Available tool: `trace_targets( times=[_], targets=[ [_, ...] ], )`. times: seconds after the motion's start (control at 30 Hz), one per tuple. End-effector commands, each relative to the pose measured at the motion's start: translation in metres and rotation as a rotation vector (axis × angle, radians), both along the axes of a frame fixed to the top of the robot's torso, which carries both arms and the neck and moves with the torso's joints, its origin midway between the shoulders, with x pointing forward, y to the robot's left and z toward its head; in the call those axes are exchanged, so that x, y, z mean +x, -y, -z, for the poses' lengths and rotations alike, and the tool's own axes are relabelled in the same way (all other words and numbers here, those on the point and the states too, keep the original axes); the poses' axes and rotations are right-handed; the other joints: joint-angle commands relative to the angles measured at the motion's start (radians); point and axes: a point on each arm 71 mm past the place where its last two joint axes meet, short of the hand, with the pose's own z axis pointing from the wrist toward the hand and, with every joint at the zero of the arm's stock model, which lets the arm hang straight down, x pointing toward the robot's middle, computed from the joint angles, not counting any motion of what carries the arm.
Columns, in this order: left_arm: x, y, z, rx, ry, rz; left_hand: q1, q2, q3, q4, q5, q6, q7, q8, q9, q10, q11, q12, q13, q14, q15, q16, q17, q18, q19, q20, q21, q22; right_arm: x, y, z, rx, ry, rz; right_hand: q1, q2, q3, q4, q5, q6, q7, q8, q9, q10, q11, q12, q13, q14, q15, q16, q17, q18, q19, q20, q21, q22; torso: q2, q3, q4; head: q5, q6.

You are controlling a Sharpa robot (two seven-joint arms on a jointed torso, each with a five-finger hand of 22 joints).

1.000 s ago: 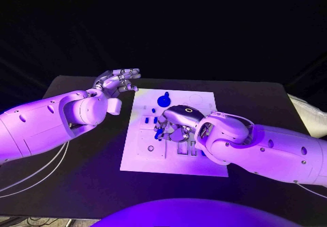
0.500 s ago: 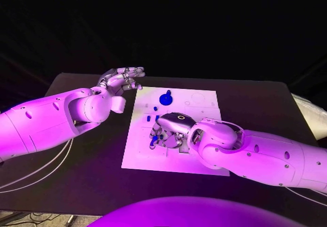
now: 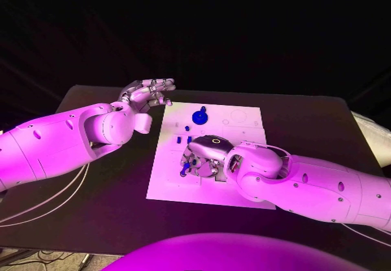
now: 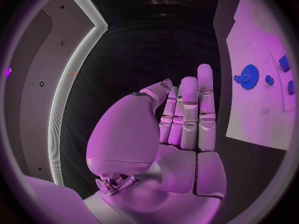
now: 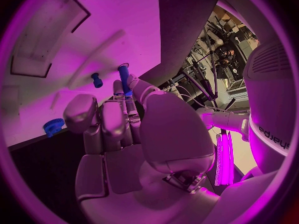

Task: Assemble the parts on the task board

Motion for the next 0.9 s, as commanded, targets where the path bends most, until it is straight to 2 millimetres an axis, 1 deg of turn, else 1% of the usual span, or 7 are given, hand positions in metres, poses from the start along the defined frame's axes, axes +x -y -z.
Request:
trace_targets(
  times=[0.03, 0.63, 0.73, 0.77, 0.8, 0.83, 0.9],
  targets=[
    [-0.0003, 0.0024, -0.0008, -0.008, 0.008, 0.019, 0.006, 0.000, 0.001, -0.008, -0.002, -0.006, 0.002, 0.004, -0.001, -0.006, 0.001, 0.003, 0.001, -0.008, -0.001, 0.006, -0.001, 0.011, 0.007, 0.003, -0.006, -0.001, -0.0003, 0.0002, 0.0038, -0.058, 0.001, -0.002, 0.002, 0.006, 0.006, -0.001, 0.003, 0.003, 0.002, 0.007, 0.001, 0.005, 0.005, -0.004, 0.001, 0.030, -0.004, 0.005, 0.001, -0.013, 0.002, -0.002, 0.004, 0.000, 0.000, -0.0002, 0.0003, 0.000, 0.000],
    [-0.0002, 0.0026, -0.0006, -0.008, 0.008, 0.020, 0.006, 0.000, 0.001, -0.008, -0.002, -0.006, 0.002, 0.004, -0.001, -0.006, 0.001, 0.003, 0.001, -0.008, -0.001, 0.006, -0.001, 0.011, 0.007, 0.003, -0.006, -0.001, -0.0034, -0.0075, 0.0096, -0.103, 0.012, -0.023, -0.004, 0.000, 0.007, -0.003, 0.003, -0.002, 0.004, 0.004, 0.000, 0.003, 0.007, -0.011, 0.001, 0.028, -0.003, 0.003, -0.005, -0.013, -0.001, 0.000, 0.001, -0.005, 0.000, -0.0012, 0.0000, 0.001, 0.000],
    [-0.0001, 0.0026, -0.0006, -0.008, 0.008, 0.020, 0.006, 0.000, 0.001, -0.008, -0.002, -0.006, 0.002, 0.004, -0.001, -0.006, 0.001, 0.003, 0.001, -0.008, -0.001, 0.006, -0.001, 0.011, 0.007, 0.003, -0.006, -0.001, -0.0042, -0.0087, 0.0097, -0.105, 0.016, -0.028, -0.026, -0.022, 0.000, 0.001, 0.007, -0.030, 0.017, -0.013, -0.007, -0.026, 0.019, -0.034, -0.002, 0.026, 0.008, 0.001, -0.010, -0.012, -0.006, 0.005, -0.003, -0.012, -0.001, -0.0013, -0.0002, 0.001, 0.000],
    [0.0000, 0.0026, -0.0006, -0.008, 0.008, 0.020, 0.006, 0.000, 0.001, -0.008, -0.002, -0.006, 0.002, 0.004, -0.001, -0.006, 0.001, 0.003, 0.001, -0.008, -0.001, 0.006, -0.001, 0.011, 0.007, 0.003, -0.006, -0.001, -0.0043, -0.0089, 0.0095, -0.102, 0.018, -0.027, -0.039, -0.038, -0.008, 0.004, 0.015, -0.054, 0.027, -0.022, -0.012, -0.049, 0.028, -0.047, -0.002, 0.024, 0.016, -0.001, -0.013, -0.012, -0.011, 0.010, -0.008, -0.021, -0.001, -0.0013, -0.0007, 0.002, 0.000],
    [0.0000, 0.0026, -0.0005, -0.008, 0.008, 0.020, 0.006, 0.000, 0.001, -0.008, -0.002, -0.006, 0.002, 0.004, -0.001, -0.006, 0.001, 0.003, 0.001, -0.008, -0.001, 0.006, -0.001, 0.011, 0.007, 0.003, -0.006, -0.001, -0.0042, -0.0090, 0.0089, -0.093, 0.025, -0.023, -0.057, -0.061, -0.024, 0.008, 0.024, -0.099, 0.035, -0.025, -0.020, -0.086, 0.039, -0.062, -0.002, 0.022, 0.024, -0.001, -0.016, -0.008, -0.022, 0.018, -0.022, -0.043, -0.001, -0.0012, -0.0010, 0.001, 0.000],
    [0.0000, 0.0026, -0.0005, -0.008, 0.008, 0.020, 0.006, 0.000, 0.001, -0.008, -0.002, -0.006, 0.002, 0.004, -0.001, -0.006, 0.001, 0.003, 0.001, -0.008, -0.001, 0.006, -0.001, 0.011, 0.007, 0.003, -0.006, -0.001, -0.0042, -0.0089, 0.0085, -0.088, 0.028, -0.021, -0.061, -0.069, -0.030, 0.008, 0.027, -0.118, 0.037, -0.025, -0.022, -0.101, 0.042, -0.068, -0.002, 0.020, 0.026, -0.005, -0.022, -0.006, -0.027, 0.019, -0.029, -0.056, -0.001, -0.0012, -0.0011, 0.001, 0.000],
    [0.0001, 0.0026, -0.0005, -0.008, 0.008, 0.020, 0.006, 0.000, 0.001, -0.008, -0.002, -0.006, 0.002, 0.004, -0.001, -0.006, 0.001, 0.003, 0.001, -0.008, -0.001, 0.006, -0.001, 0.011, 0.007, 0.003, -0.006, -0.001, -0.0038, -0.0084, 0.0066, -0.065, 0.044, -0.012, -0.074, -0.095, -0.063, 0.007, 0.036, -0.214, 0.040, -0.024, -0.024, -0.170, 0.049, -0.089, -0.002, 0.006, 0.031, -0.027, -0.056, 0.007, -0.059, 0.027, -0.072, -0.127, -0.001, -0.0007, -0.0011, 0.000, 0.000]
  ],
)
